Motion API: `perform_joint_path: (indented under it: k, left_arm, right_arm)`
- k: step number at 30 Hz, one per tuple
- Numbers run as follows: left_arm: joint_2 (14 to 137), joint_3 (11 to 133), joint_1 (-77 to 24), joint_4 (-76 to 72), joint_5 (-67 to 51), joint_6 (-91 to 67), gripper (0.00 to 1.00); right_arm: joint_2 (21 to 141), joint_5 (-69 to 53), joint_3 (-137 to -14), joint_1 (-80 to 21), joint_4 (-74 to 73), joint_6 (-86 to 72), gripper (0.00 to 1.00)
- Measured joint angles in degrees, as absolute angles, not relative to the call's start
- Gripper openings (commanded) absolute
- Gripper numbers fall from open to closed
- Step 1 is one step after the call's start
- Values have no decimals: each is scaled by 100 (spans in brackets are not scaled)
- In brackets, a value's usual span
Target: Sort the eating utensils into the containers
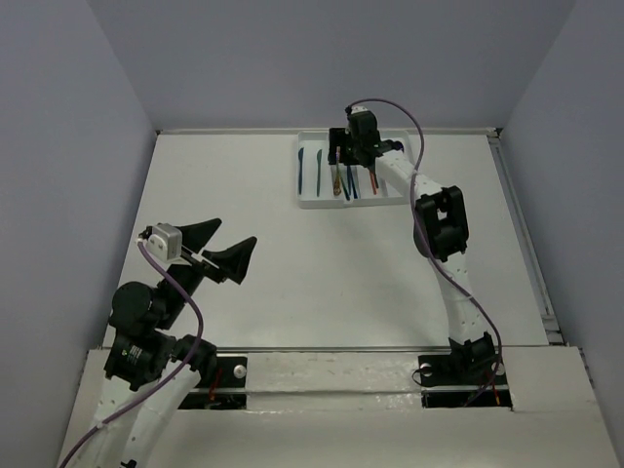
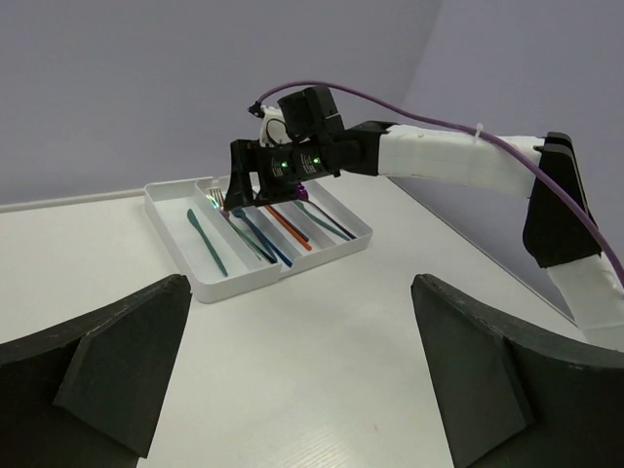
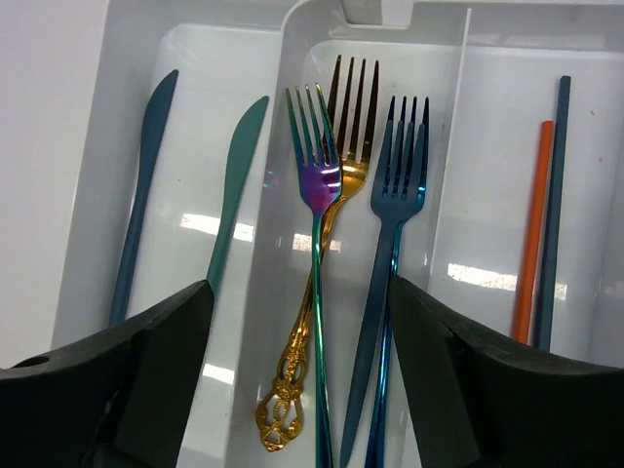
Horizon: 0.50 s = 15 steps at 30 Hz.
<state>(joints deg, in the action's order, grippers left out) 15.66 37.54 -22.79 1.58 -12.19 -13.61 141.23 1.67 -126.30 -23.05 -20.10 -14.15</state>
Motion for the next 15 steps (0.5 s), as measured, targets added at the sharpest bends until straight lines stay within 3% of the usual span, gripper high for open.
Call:
perform_joint_path:
  k: [6,9,10,15]
  left_arm:
    - [1625,3754,-2198,156,-1221,-1361,99]
    - [1664,3754,-2141,154,-1227,-1361,99]
    - [1673,3754,-2121,156,-1229,-1361,99]
    - [1693,3754,-2060,154,-1249,-1361,99]
  right_arm:
    - [13478,139,-12173,-2305,-2102,-1411,85]
    - [11837,51,-10715,-2305,-1905,-1455,83]
    - [11281,16,-10184,-2305,-1702,-1481,98]
    - [7811,-43,-7843,-2305,-821,-1682,100]
